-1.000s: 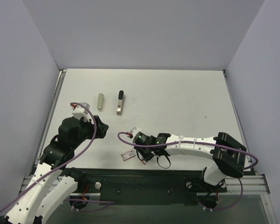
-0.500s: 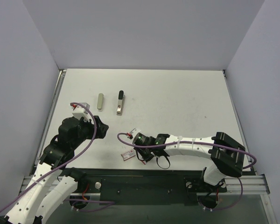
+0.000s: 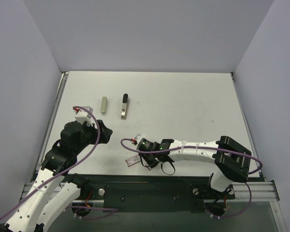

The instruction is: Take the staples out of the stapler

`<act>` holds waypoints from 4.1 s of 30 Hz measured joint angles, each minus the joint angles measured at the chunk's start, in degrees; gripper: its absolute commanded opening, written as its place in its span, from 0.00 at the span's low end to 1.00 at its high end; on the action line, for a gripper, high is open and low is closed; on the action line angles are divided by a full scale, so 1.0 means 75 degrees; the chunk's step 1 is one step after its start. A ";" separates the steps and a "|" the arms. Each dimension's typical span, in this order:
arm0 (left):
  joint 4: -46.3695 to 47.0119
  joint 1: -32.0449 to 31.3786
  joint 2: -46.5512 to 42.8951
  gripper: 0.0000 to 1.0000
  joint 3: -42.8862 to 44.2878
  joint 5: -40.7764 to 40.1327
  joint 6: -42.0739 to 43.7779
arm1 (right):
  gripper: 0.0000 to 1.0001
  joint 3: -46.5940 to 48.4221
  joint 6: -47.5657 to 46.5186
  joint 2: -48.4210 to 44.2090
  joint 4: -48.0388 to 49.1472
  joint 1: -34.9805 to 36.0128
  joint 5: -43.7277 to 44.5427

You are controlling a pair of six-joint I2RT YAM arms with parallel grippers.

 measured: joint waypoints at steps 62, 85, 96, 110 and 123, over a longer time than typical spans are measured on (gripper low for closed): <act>-0.0003 0.0000 0.0000 0.84 0.0000 0.0003 0.0000 | 0.08 -0.0239 0.0195 0.0026 0.0335 0.0050 0.0140; -0.0003 0.0000 0.0000 0.84 0.0000 0.0003 0.0000 | 0.10 -0.0297 0.0195 -0.0128 0.0221 0.0102 0.0251; -0.0003 0.0000 0.0000 0.84 0.0000 0.0003 0.0000 | 0.13 -0.0297 0.0195 -0.0128 0.0221 0.0102 0.0259; -0.0006 0.0000 0.0000 0.84 -0.0009 0.0003 0.0000 | 0.32 -0.0297 0.0224 -0.0125 0.0221 0.0157 0.0256; -0.0006 0.0000 0.0000 0.84 -0.0020 0.0026 0.0000 | 0.00 -0.0294 0.0259 -0.0743 0.0044 0.0195 0.0659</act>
